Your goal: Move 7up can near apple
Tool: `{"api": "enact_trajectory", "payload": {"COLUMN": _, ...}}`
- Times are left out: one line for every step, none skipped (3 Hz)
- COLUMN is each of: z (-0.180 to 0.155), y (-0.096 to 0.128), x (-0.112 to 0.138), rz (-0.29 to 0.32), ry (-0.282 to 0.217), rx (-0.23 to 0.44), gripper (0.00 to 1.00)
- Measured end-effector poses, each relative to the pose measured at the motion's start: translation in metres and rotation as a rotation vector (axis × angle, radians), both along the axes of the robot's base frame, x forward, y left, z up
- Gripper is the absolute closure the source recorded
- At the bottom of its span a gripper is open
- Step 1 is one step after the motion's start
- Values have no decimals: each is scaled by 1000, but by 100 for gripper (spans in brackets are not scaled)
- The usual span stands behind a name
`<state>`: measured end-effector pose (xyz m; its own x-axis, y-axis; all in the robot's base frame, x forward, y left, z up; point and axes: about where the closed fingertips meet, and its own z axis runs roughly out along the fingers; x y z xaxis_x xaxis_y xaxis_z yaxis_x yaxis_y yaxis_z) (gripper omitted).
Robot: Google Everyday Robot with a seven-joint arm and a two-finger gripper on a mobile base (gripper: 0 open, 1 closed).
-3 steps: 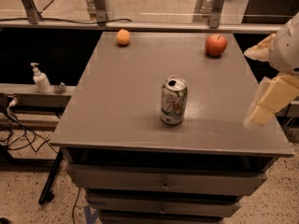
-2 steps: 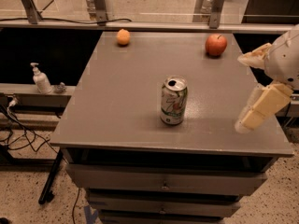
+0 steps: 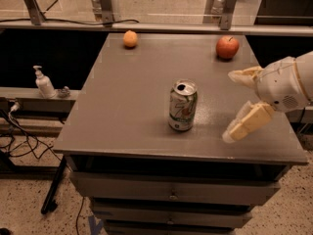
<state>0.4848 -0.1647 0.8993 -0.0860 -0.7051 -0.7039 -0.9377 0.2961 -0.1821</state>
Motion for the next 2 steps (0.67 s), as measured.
{"api": "enact_trajectory", "payload": {"z": -17, "y": 12, "x": 15, "rz": -20, "ry": 4, "rx": 155, "gripper": 0}}
{"api": "enact_trajectory", "payload": {"z": -31, "y": 27, "x": 23, "rz": -56, "ry": 21, "rx": 335, "gripper": 0}}
